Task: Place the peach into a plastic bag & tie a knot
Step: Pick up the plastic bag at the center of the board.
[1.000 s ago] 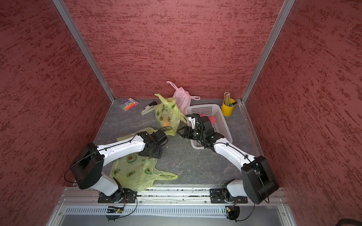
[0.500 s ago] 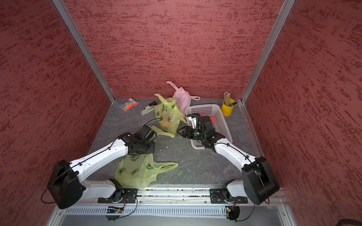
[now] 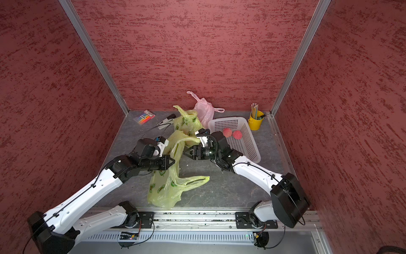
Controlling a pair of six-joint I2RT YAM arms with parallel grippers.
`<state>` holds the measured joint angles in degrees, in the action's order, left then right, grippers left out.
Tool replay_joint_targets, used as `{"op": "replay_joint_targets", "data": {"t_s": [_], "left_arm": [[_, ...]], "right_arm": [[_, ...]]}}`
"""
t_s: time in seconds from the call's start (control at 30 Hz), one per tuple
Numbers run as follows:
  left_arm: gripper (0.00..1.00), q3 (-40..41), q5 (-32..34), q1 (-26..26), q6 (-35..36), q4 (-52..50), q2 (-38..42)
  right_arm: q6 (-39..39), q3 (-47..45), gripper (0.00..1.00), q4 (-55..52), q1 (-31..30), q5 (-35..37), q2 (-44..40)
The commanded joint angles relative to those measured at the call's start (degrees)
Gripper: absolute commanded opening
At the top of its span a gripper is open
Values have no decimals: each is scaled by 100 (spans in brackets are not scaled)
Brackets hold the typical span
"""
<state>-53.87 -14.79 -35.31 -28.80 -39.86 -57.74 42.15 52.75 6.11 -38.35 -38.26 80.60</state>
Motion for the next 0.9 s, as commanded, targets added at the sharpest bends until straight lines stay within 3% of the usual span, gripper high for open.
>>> {"op": "replay_joint_targets", "data": {"t_s": [0.0, 0.2, 0.27, 0.33, 0.47, 0.57, 0.6, 0.73, 0.87], "left_arm": [[0, 25, -519, 25, 26, 666, 0], [0, 85, -635, 20, -25, 899, -31], [0, 129, -640, 15, -37, 934, 16], [0, 177, -640, 22, -31, 964, 71], [0, 297, -578, 66, -34, 936, 181], [7, 357, -587, 180, -38, 881, 280], [9, 367, -587, 231, -38, 838, 314], [9, 388, -677, 599, -20, 611, 590], [0, 321, -945, 1190, 161, 277, 870]], "right_arm": [[185, 197, 73, 259, -48, 130, 190], [243, 467, 74, 347, -151, 203, 717], [295, 501, 70, 443, -164, 191, 896], [370, 495, 59, 631, -179, 99, 1018], [429, 444, 26, 768, -182, 91, 1074], [350, 392, 3, 678, -168, 302, 956], [243, 398, 0, 523, -157, 416, 911], [-250, 385, 0, -130, 18, 890, 676], [-675, 222, 0, -489, 366, 1031, 432]]}}
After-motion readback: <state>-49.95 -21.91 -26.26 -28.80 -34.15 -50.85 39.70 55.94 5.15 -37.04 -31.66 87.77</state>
